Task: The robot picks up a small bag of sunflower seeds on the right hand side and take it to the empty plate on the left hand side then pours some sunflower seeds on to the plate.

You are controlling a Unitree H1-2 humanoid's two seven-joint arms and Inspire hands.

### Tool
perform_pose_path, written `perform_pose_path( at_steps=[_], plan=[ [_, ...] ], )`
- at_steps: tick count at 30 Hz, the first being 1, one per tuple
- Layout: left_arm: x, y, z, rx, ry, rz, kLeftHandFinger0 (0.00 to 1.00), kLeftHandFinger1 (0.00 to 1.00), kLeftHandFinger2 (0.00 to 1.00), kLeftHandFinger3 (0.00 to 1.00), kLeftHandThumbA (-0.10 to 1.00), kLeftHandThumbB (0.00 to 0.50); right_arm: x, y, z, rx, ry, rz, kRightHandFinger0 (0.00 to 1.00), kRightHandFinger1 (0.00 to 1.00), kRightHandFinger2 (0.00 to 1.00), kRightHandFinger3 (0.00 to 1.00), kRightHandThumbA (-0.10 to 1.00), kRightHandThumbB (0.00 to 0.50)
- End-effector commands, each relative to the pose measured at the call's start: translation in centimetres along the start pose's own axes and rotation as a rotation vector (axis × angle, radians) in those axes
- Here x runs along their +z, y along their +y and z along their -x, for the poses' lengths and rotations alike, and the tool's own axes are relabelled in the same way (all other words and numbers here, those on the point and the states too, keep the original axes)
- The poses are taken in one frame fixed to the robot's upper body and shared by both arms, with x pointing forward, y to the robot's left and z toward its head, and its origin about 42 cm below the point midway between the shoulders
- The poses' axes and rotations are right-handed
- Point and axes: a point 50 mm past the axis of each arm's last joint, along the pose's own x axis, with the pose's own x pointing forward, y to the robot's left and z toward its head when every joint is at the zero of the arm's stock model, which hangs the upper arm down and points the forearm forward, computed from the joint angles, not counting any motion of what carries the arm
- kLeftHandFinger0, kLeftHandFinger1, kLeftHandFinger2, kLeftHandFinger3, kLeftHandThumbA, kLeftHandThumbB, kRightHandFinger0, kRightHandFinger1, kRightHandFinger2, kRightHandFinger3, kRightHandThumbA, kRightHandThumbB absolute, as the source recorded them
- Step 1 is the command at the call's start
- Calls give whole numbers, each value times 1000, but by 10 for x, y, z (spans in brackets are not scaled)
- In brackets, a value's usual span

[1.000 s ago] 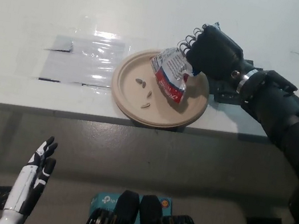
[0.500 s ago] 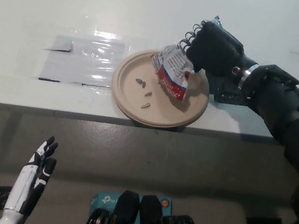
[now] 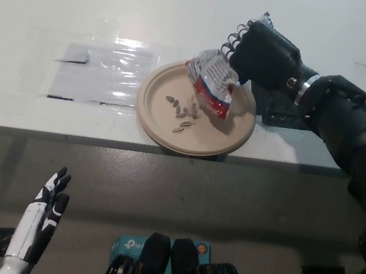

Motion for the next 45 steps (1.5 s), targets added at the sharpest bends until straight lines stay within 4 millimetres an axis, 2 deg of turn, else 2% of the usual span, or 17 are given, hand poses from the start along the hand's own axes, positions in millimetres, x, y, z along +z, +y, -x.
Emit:
perform_pose_path(
  at_steps=[1, 3, 4, 6, 7, 9, 13, 14, 16, 21, 22, 26, 27, 29, 36, 42, 45],
  plan=[
    [12, 3, -5, -2, -61, -4, 1000, 1000, 1000, 1000, 1000, 85, -34, -15, -7, -95, 186, -93, 0, 0, 363, 75, -100, 331],
    [13, 4, -5, 1, -59, 2, 1000, 1000, 1000, 1000, 1000, 93, -32, -15, -6, -127, 244, -168, 0, 0, 397, 45, -100, 350],
    [12, 4, -5, 2, -59, 2, 1000, 1000, 1000, 1000, 1000, 92, -31, -14, -4, -140, 276, -222, 0, 0, 404, 89, -100, 358],
    [12, 3, -4, 1, -57, -1, 1000, 1000, 1000, 1000, 1000, 91, -28, -6, 0, -90, 353, -361, 0, 39, 468, 238, -100, 319],
    [12, 4, -4, 1, -59, -6, 1000, 1000, 1000, 1000, 1000, 86, -27, -4, 2, -82, 382, -399, 0, 58, 490, 227, -100, 312],
    [12, 4, -3, 4, -66, -11, 1000, 1000, 1000, 1000, 1000, 84, -26, 1, 7, -94, 445, -483, 0, 91, 540, 100, -100, 282],
    [11, 5, -3, 4, -60, -10, 1000, 1000, 1000, 1000, 1000, 81, -24, 10, 15, -58, 530, -584, 0, 212, 758, 140, -100, 243],
    [11, 5, -3, 4, -65, -4, 1000, 1000, 1000, 1000, 1000, 76, -23, 14, 20, -77, 562, -617, 0, 208, 754, 149, -100, 273],
    [10, 5, -2, 4, -54, 2, 1000, 1000, 1000, 1000, 1000, 88, -22, 18, 25, -78, 604, -677, 0, 207, 749, 145, -100, 237],
    [8, 6, 2, 11, -47, -3, 1000, 1000, 1000, 1000, 1000, 78, -22, 30, 40, -77, 695, -752, 0, 201, 764, 188, -100, 200],
    [8, 7, 3, 13, -43, -5, 1000, 1000, 1000, 1000, 1000, 79, -22, 33, 43, -62, 708, -763, 0, 255, 840, 333, -100, 181],
    [5, 7, 6, 17, -39, -3, 1000, 1000, 1000, 1000, 1000, 80, -21, 48, 64, -43, 775, -839, 0, 323, 875, 587, -100, 162],
    [5, 7, 6, 16, -39, -2, 1000, 1000, 1000, 1000, 1000, 78, -22, 50, 68, -48, 794, -861, 0, 350, 896, 625, -100, 145],
    [4, 6, 7, 18, -34, -1, 1000, 1000, 1000, 1000, 1000, 77, -23, 56, 77, -38, 819, -866, 0, 365, 904, 679, -100, 161],
    [-1, 8, 11, 21, -29, -12, 1000, 1000, 1000, 1000, 1000, 78, -15, 67, 95, -35, 851, -905, 0, 331, 850, 726, -100, 198],
    [-2, 8, 14, 29, -17, -12, 1000, 1000, 1000, 1000, 1000, 66, -6, 74, 102, 0, 863, -921, 0, 312, 838, 734, -100, 179],
    [-1, 8, 13, 31, -22, -16, 1000, 1000, 1000, 1000, 1000, 65, 2, 77, 105, 17, 867, -934, 0, 298, 816, 693, -100, 169]
  ],
)
